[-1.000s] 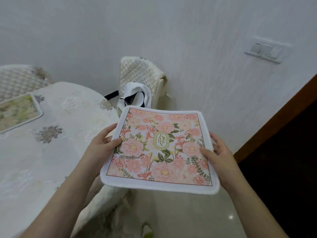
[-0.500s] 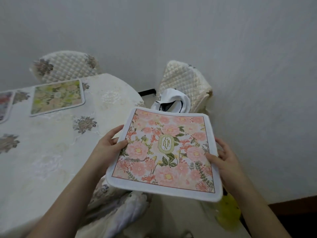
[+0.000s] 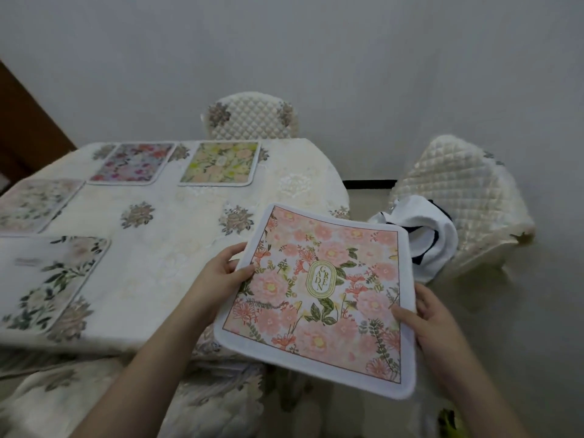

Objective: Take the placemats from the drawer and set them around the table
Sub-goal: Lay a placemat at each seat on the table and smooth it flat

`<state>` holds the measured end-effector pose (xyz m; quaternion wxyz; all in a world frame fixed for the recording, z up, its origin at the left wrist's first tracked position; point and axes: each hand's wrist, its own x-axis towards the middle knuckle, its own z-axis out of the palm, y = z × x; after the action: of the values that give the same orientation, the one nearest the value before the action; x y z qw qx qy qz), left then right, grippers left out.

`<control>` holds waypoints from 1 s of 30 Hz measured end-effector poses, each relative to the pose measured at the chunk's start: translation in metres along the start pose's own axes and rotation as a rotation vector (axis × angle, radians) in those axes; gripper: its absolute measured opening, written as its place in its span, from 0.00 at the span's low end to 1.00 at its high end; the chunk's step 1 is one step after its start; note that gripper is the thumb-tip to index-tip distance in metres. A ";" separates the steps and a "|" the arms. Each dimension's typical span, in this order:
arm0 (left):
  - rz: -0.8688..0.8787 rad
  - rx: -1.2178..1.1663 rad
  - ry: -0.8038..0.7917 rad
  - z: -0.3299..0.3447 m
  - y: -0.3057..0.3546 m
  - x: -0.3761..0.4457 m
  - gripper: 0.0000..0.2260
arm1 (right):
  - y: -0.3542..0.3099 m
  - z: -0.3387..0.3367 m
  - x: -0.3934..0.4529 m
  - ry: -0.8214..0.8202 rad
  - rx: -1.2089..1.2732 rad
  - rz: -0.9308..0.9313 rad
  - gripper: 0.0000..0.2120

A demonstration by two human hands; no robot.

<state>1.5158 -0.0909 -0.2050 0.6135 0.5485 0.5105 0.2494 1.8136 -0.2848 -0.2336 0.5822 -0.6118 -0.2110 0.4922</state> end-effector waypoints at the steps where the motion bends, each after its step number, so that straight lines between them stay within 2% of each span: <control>1: -0.004 0.001 0.027 -0.001 0.000 -0.001 0.17 | -0.002 -0.001 0.009 -0.030 -0.009 0.008 0.19; 7: 0.003 0.001 0.158 -0.024 -0.006 -0.010 0.15 | -0.006 0.011 0.050 -0.193 -0.091 0.049 0.21; 14: -0.017 0.012 0.262 -0.080 -0.019 -0.012 0.15 | -0.002 0.067 0.086 -0.315 -0.168 0.125 0.18; 25: -0.030 0.093 0.398 -0.179 -0.048 0.023 0.16 | 0.013 0.174 0.122 -0.355 -0.302 0.165 0.11; 30: -0.069 0.220 0.451 -0.217 -0.063 0.044 0.15 | 0.032 0.216 0.135 -0.356 -0.330 0.212 0.10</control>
<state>1.3197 0.0209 -0.2524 0.4288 0.5247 0.6771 0.2871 1.6782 -0.0713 -0.2765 0.3733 -0.6208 -0.3223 0.6095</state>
